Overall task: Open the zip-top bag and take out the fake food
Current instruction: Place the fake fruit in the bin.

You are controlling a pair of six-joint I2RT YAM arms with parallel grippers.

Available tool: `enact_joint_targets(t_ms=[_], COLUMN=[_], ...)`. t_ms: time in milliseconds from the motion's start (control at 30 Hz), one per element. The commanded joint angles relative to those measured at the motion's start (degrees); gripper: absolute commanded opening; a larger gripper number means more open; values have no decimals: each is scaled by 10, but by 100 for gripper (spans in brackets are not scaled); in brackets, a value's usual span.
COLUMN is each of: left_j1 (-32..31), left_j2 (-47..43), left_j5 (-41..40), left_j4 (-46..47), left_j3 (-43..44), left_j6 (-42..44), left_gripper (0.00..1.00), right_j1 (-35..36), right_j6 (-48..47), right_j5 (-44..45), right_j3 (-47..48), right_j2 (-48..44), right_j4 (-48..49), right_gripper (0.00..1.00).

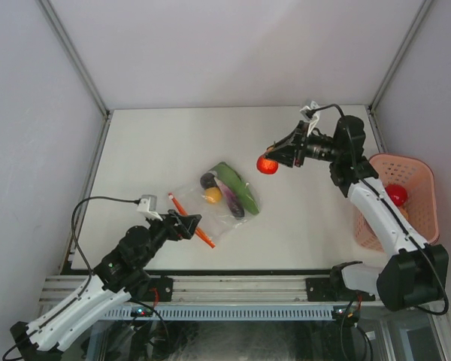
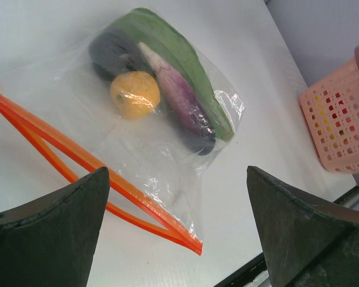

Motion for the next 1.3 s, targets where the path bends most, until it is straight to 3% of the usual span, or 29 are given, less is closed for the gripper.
enact_joint_targets(t_ms=[0, 633, 1000, 1267], left_j1=[3, 4, 4, 4], left_j2=[-17, -63, -89, -90], left_j5=[-36, -64, -69, -68], left_j4=[-13, -66, -71, -67], left_j3=[20, 5, -9, -17], left_j6=[-12, 2, 17, 22], left_gripper=[98, 98, 96, 96], right_j1=[-45, -279, -448, -558], right_j6=[-89, -205, -252, -345], right_j5=[-1, -4, -50, -55], right_j3=[26, 34, 53, 102], right_j2=[-51, -141, -136, -101], right_j4=[-56, -222, -302, -410], right_gripper=[0, 1, 2, 2])
